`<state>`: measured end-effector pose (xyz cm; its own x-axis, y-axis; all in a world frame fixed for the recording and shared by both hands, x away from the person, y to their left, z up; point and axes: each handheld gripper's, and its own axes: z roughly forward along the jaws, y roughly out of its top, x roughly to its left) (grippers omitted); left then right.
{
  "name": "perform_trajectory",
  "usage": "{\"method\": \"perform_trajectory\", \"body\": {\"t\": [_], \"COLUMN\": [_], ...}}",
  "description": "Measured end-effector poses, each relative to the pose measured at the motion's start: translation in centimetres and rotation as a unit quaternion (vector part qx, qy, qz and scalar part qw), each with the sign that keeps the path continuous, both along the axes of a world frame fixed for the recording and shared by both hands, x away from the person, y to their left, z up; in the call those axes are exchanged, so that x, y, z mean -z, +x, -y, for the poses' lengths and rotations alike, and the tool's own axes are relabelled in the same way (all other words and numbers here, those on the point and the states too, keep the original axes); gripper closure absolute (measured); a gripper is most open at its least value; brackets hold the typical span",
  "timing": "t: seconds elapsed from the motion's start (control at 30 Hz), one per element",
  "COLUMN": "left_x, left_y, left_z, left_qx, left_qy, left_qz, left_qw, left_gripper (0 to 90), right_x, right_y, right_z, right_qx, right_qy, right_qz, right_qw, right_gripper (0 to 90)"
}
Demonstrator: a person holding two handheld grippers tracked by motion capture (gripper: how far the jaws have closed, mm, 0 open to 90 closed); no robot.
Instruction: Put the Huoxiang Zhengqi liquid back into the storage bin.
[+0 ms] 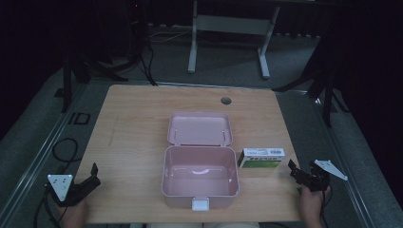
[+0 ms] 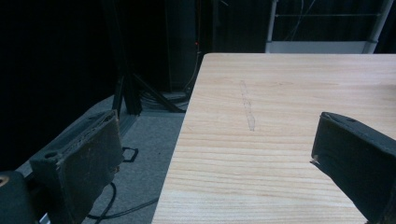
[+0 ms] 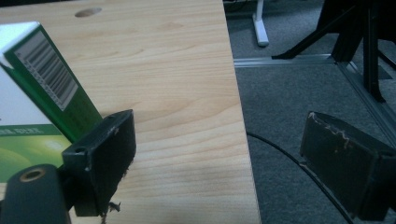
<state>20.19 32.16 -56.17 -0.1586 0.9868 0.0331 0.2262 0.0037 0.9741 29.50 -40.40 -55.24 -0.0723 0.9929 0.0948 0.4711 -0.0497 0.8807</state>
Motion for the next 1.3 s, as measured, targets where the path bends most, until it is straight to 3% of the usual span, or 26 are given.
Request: {"method": "perform_trajectory", "body": {"t": [0.23,0.43,0.6,0.67,0.73,0.87,0.97,1.03,1.07,1.23,1.3], "left_x": [0.0,0.0,0.0,0.0,0.0,0.0,0.0,0.0,0.0,0.0,0.0], "left_y": [0.1,0.2,0.2,0.2,0.2,0.3,0.3,0.3,0.3,0.3,0.3], "left_z": [-0.1,0.1,0.0,0.0,0.0,0.0,0.0,0.0,0.0,0.0,0.0], "left_qx": [0.002,0.004,0.003,0.004,0.004,0.005,0.006,0.006,0.007,0.006,0.007], "left_qy": [-0.003,0.005,0.003,0.002,0.002,0.001,0.002,0.002,0.002,0.001,0.0], "left_qz": [-0.005,-0.011,-0.011,-0.011,-0.011,-0.012,-0.014,-0.014,-0.014,-0.014,-0.014], "left_qw": [1.0,0.9999,0.9999,0.9999,0.9999,0.9999,0.9999,0.9999,0.9999,0.9999,0.9999], "left_gripper": [2.1,2.2,2.2,2.2,2.1,2.1,2.2,2.1,2.2,2.1,2.1], "right_x": [0.0,0.0,0.0,0.0,0.0,0.0,-0.1,-0.3,-0.3,-0.4,-0.6], "right_y": [0.3,0.4,0.6,0.7,0.6,0.5,0.5,0.5,0.4,0.2,0.2], "right_z": [-0.4,0.1,0.6,0.7,0.7,0.7,0.6,0.4,0.3,-0.5,-0.8], "right_qx": [-0.024,-0.047,-0.098,-0.138,-0.16,-0.193,-0.222,-0.246,-0.251,-0.291,-0.312], "right_qy": [-0.012,0.005,0.003,0.001,-0.014,-0.035,-0.046,-0.049,-0.057,-0.077,-0.077], "right_qz": [-0.014,-0.029,-0.055,-0.067,-0.076,-0.091,-0.101,-0.112,-0.112,-0.133,-0.146], "right_qw": [0.9995,0.9985,0.9937,0.9882,0.984,0.9763,0.9688,0.9616,0.9597,0.9443,0.9356], "right_gripper": [10.3,10.3,10.3,10.3,10.3,10.3,10.3,10.3,10.3,10.3,10.3]}}
